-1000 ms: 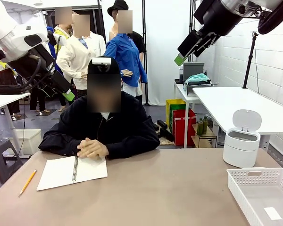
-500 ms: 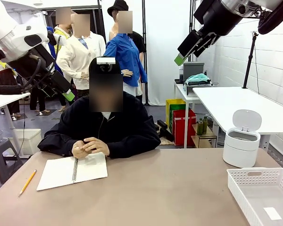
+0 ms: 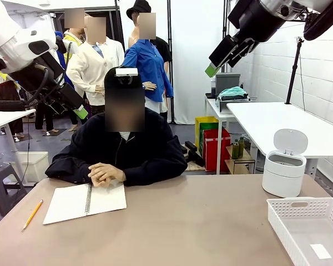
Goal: Sort the paper based on its condition.
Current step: If a person hands you a paper, place it in the Organizing basket , and if it's crumpled, put it in the Trash can.
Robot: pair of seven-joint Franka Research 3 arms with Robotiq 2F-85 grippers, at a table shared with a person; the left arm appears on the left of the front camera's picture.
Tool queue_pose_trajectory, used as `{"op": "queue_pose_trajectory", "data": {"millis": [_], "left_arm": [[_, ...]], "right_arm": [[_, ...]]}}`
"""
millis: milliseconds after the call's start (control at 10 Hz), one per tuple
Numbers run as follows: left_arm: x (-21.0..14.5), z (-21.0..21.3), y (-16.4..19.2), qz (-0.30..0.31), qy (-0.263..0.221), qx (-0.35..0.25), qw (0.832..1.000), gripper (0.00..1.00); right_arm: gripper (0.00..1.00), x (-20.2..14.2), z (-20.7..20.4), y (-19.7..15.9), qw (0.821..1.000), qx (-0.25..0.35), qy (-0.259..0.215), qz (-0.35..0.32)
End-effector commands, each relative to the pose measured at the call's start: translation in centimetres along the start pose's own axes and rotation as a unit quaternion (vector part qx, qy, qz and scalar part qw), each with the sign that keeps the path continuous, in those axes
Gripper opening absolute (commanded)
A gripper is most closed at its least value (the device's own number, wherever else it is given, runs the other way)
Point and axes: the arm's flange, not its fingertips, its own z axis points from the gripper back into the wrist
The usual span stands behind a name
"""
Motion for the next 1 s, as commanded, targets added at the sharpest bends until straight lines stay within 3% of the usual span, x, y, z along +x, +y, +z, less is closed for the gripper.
{"op": "queue_pose_trajectory", "data": {"millis": [0,900], "left_arm": [[-0.03,0.05,0.11,-0.002,0.001,0.005,1.000,1.00],[-0.03,0.05,0.11,-0.002,0.001,0.005,1.000,1.00]], "right_arm": [[1.00,0.00,-0.02,-0.02,1.000,0.001,0.000,0.000],[1.00,0.00,-0.02,-0.02,1.000,0.001,0.000,0.000]]}}
